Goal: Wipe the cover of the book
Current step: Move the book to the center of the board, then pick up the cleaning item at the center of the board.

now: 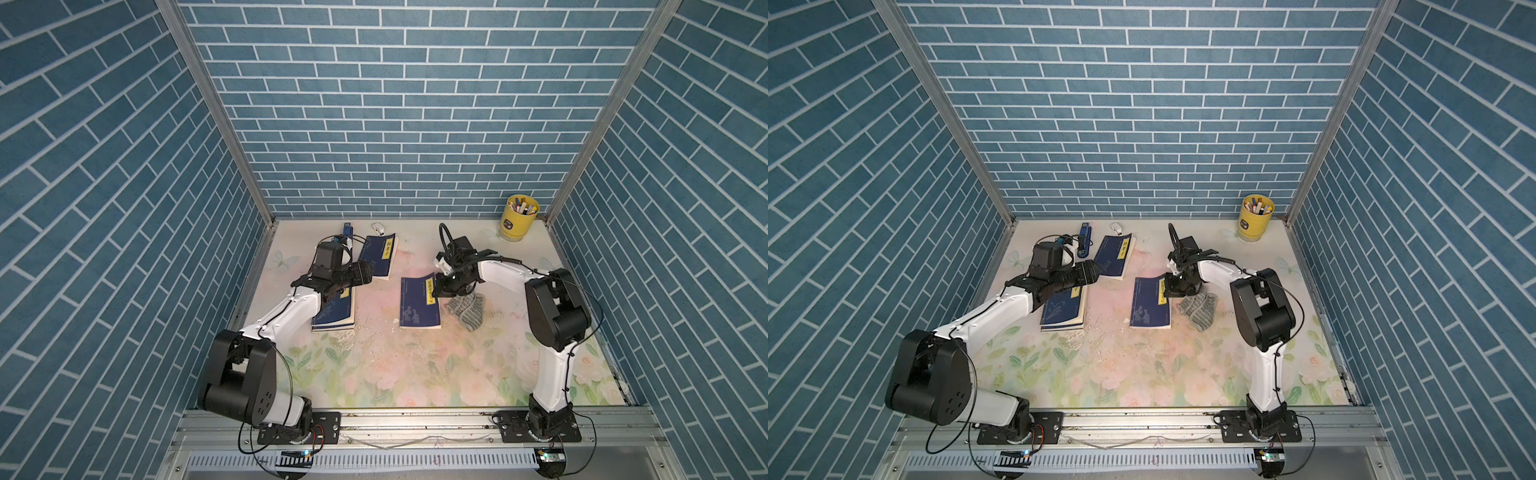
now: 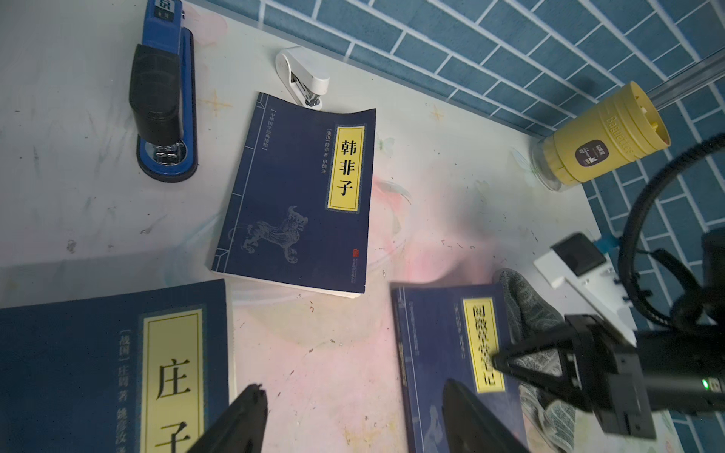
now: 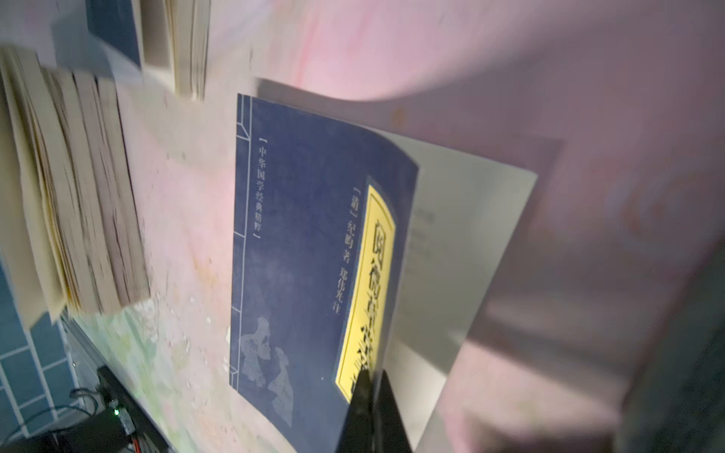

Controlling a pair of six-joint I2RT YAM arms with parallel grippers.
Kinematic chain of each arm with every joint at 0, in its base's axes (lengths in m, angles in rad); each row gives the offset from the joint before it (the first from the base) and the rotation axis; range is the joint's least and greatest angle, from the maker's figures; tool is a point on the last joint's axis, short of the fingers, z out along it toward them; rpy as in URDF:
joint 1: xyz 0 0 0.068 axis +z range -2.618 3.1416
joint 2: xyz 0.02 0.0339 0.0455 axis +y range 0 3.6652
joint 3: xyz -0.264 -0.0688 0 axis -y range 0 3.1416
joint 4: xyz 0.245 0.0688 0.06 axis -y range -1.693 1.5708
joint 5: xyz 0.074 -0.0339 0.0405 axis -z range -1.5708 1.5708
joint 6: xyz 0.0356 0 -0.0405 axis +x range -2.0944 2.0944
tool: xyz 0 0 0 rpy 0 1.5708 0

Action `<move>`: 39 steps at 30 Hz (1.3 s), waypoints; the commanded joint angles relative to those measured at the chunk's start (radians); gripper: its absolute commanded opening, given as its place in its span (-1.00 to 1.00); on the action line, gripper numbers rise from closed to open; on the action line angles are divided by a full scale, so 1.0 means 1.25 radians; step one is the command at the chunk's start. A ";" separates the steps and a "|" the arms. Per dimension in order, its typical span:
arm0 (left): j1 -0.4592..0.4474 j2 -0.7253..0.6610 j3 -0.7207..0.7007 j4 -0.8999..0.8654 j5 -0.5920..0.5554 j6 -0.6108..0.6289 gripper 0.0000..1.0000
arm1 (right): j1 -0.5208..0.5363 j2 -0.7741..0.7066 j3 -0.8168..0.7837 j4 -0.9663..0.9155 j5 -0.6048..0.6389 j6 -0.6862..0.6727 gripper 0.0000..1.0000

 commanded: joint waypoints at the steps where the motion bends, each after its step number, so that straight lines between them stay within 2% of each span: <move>1: -0.015 0.021 0.003 0.024 0.008 0.000 0.51 | 0.042 -0.071 -0.082 -0.062 0.035 -0.039 -1.00; 4: -0.025 0.033 0.002 0.030 0.011 0.000 0.51 | 0.063 -0.122 -0.141 -0.071 0.057 -0.017 -1.00; 6: -0.032 0.039 0.001 0.033 0.012 -0.001 0.51 | 0.067 -0.154 -0.172 -0.071 0.082 -0.002 -0.93; 13: -0.046 0.044 0.003 0.032 0.011 0.003 0.50 | 0.065 -0.251 -0.148 -0.126 0.192 0.008 -0.35; 15: -0.049 0.038 -0.001 0.031 0.009 0.004 0.50 | 0.064 -0.261 -0.125 -0.159 0.231 0.003 -0.16; 19: -0.054 0.022 -0.019 0.037 0.005 0.000 0.50 | 0.042 -0.261 -0.085 -0.210 0.329 0.006 0.10; 28: -0.065 0.020 -0.042 0.058 0.015 0.017 0.51 | -0.019 -0.307 -0.134 -0.186 0.390 0.059 0.42; 33: -0.075 0.033 -0.031 0.064 0.022 0.025 0.51 | -0.024 -0.263 -0.136 -0.157 0.403 0.005 0.54; 39: -0.088 0.028 -0.036 0.069 0.020 0.036 0.51 | -0.025 -0.193 -0.080 -0.183 0.409 -0.089 0.56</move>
